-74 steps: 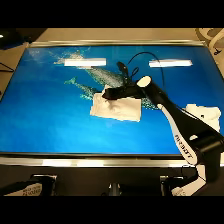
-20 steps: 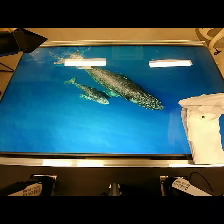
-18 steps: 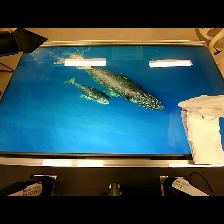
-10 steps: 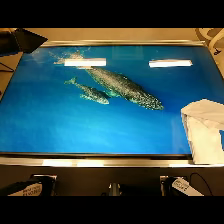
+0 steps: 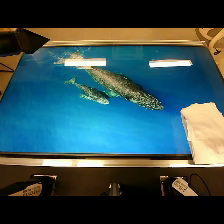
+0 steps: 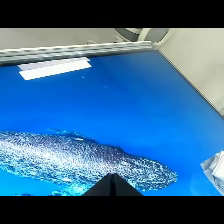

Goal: Fold the shirts.

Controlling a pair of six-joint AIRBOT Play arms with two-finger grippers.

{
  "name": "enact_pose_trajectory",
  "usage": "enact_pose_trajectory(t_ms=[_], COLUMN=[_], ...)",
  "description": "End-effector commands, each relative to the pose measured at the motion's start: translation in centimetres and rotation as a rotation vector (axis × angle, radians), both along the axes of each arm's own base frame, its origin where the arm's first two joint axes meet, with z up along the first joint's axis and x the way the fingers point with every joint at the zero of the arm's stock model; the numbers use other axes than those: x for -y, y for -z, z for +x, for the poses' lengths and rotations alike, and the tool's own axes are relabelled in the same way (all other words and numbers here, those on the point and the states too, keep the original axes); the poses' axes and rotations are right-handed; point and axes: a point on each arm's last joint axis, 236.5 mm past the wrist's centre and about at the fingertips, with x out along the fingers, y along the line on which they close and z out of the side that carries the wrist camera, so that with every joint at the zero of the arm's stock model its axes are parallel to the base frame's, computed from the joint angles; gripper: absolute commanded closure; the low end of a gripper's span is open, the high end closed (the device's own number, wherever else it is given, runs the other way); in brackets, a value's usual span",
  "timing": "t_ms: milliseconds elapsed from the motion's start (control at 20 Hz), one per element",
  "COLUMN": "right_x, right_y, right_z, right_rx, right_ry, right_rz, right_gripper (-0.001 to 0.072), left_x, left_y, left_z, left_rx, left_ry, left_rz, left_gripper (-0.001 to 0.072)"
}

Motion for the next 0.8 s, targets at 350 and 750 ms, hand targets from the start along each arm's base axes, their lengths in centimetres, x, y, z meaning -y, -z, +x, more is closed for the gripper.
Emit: enact_pose_trajectory(t_ms=[350, 750], right_x=[-0.7, 6.5], right_y=[6.2, -1.7], right_z=[-2.6, 0.0], right_rx=[-0.095, 0.026], right_ry=[0.115, 0.034], right_rz=[-0.011, -0.308], right_gripper=[0.0613, 0.0006], left_x=[0.6, 0.5], left_y=[-0.3, -0.3], left_z=[-0.3, -0.1], left_rx=[-0.003, -0.015], left_ry=[0.014, -0.001], left_rz=[-0.019, -0.03], left_gripper=[0.0682, 0.0682])
